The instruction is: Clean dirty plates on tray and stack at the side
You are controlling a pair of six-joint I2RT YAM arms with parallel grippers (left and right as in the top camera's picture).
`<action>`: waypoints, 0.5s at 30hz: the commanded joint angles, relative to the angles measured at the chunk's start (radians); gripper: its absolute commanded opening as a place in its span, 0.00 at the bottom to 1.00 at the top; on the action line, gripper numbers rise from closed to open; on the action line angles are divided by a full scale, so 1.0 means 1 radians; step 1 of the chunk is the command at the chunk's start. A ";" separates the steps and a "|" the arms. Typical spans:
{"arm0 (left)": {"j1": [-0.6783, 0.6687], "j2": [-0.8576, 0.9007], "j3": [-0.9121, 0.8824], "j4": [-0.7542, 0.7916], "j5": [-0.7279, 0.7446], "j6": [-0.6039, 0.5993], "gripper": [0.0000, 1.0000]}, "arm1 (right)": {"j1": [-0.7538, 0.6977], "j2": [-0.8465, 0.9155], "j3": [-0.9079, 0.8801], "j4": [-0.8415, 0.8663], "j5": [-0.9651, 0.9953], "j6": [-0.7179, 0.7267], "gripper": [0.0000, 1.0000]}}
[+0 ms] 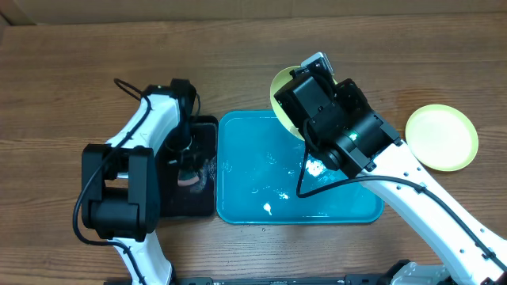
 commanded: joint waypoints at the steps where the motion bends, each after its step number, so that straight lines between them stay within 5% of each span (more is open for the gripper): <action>1: -0.019 -0.028 -0.045 0.040 0.013 0.019 0.04 | 0.005 -0.006 0.015 0.017 -0.012 -0.005 0.04; 9: -0.024 -0.028 -0.054 0.063 0.013 0.020 0.04 | 0.006 0.027 0.015 0.179 0.061 -0.211 0.04; 15: -0.024 -0.028 -0.054 0.062 0.013 0.020 0.04 | 0.006 0.030 0.015 0.186 0.091 -0.228 0.04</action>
